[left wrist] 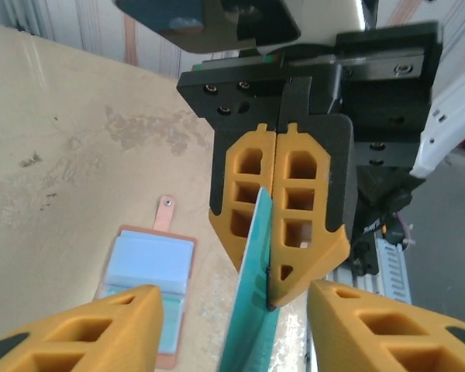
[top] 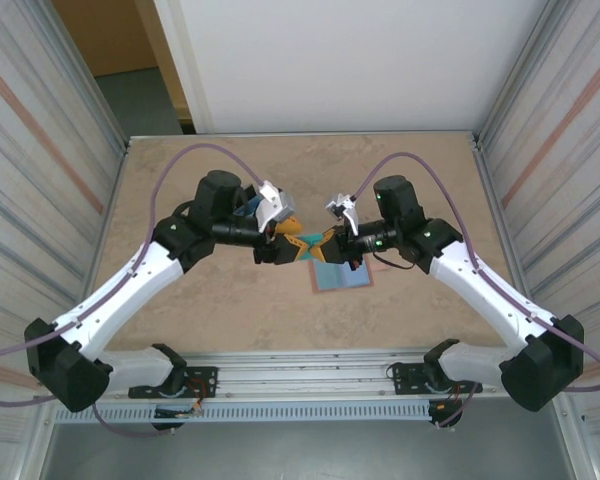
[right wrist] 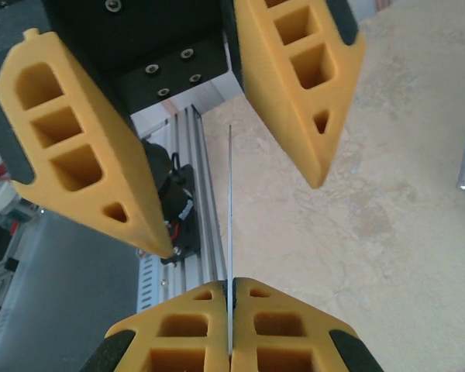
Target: Take the credit cards out of the card holder
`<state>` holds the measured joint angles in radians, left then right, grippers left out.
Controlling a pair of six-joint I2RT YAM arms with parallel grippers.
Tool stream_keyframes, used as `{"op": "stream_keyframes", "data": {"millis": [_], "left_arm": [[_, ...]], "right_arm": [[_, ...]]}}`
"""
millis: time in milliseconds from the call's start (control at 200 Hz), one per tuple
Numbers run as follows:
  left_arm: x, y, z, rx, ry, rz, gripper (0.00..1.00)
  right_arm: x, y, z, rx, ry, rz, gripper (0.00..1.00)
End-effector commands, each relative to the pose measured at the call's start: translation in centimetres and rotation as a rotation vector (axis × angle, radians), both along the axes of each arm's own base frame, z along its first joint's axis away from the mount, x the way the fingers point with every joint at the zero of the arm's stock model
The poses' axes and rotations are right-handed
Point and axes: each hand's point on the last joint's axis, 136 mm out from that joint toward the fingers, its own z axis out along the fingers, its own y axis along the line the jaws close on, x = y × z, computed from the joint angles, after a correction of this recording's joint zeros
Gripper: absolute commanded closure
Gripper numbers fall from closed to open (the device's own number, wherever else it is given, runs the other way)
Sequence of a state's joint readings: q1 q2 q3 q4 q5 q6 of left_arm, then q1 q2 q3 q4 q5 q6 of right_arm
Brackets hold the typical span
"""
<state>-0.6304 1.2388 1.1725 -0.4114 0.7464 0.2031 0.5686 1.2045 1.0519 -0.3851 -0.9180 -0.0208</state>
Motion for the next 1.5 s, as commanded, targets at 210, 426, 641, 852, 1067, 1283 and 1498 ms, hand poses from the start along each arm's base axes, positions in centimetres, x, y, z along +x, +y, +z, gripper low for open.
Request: {"op": "stream_keyframes", "data": {"millis": [210,426,641,852,1067,1283,1498], "left_arm": [[-0.2,-0.3,0.1,0.017,-0.013,-0.050,1.00],[2.4,1.5,-0.2,0.004,-0.037,0.070,1.00],[8.1,5.8,-1.3,0.028,-0.142,0.319,1.00],[14.0,8.9,-5.6,0.160,-0.179,0.490,1.00],[18.5,9.8,-9.8,0.161,-0.177,0.517,1.00],[21.2,9.6,-13.1,0.199,-0.175,0.526,1.00],[22.8,10.2,-15.3,0.251,-0.178,0.549,1.00]], "right_arm": [[-0.5,0.1,0.7,-0.003,-0.029,0.030,0.95],[1.1,-0.8,-0.2,-0.046,-0.030,-0.081,0.49],[3.8,-2.7,-1.6,-0.087,-0.029,-0.275,0.30],[6.4,-4.9,-2.8,-0.144,-0.018,-0.487,0.01],[8.2,-6.8,-3.9,-0.202,-0.011,-0.657,0.01],[8.0,-7.3,-3.6,-0.189,-0.017,-0.685,0.01],[7.8,-7.6,-3.6,-0.188,-0.018,-0.698,0.01]]}}
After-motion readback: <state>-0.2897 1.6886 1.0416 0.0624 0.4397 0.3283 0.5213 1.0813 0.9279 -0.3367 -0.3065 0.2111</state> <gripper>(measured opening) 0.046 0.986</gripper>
